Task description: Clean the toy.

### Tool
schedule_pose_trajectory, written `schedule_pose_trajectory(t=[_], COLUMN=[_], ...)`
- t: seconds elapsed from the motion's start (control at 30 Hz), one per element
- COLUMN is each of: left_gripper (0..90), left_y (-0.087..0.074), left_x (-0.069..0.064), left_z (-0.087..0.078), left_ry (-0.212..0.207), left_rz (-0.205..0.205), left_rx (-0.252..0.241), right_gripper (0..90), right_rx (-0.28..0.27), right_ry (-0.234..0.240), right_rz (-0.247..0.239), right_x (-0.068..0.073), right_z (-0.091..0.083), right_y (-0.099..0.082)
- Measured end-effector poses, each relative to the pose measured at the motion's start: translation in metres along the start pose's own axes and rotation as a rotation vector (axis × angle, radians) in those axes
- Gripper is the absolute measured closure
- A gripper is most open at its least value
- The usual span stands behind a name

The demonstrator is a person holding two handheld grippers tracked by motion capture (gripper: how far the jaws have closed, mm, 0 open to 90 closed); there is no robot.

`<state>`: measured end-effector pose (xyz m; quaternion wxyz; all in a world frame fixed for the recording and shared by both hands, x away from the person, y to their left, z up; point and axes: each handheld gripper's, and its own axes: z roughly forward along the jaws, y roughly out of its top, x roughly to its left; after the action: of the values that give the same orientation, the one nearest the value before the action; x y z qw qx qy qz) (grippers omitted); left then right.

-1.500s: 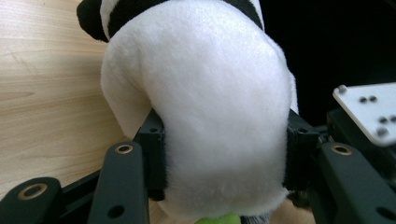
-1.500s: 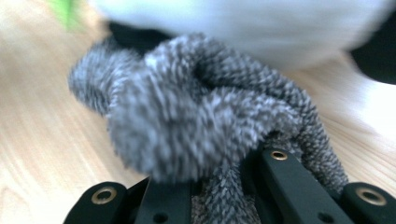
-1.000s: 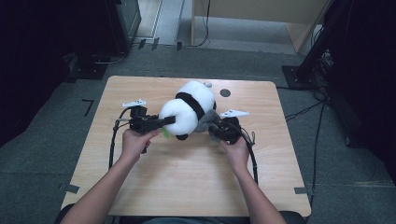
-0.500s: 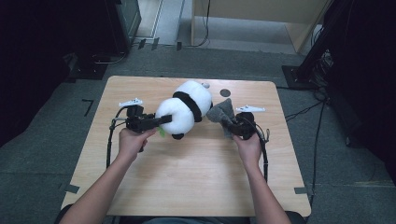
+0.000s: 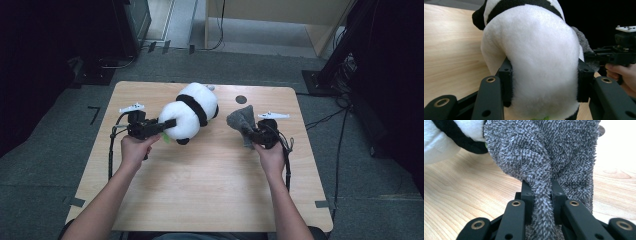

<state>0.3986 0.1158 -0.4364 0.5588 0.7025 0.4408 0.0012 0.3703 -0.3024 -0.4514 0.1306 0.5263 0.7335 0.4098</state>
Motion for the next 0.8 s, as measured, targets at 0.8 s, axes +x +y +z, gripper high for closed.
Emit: schedule_pose_trajectory(t=[0.8], left_gripper=[48.2], left_y=[0.005], left_x=[0.052], left_z=[-0.031], left_ry=[0.194], left_rz=[0.016], left_rx=[-0.016], right_gripper=[77.9], right_rx=[0.008], right_ry=[-0.058], right_rz=[0.041], right_x=[-0.043], right_z=[-0.019], right_y=[-0.008])
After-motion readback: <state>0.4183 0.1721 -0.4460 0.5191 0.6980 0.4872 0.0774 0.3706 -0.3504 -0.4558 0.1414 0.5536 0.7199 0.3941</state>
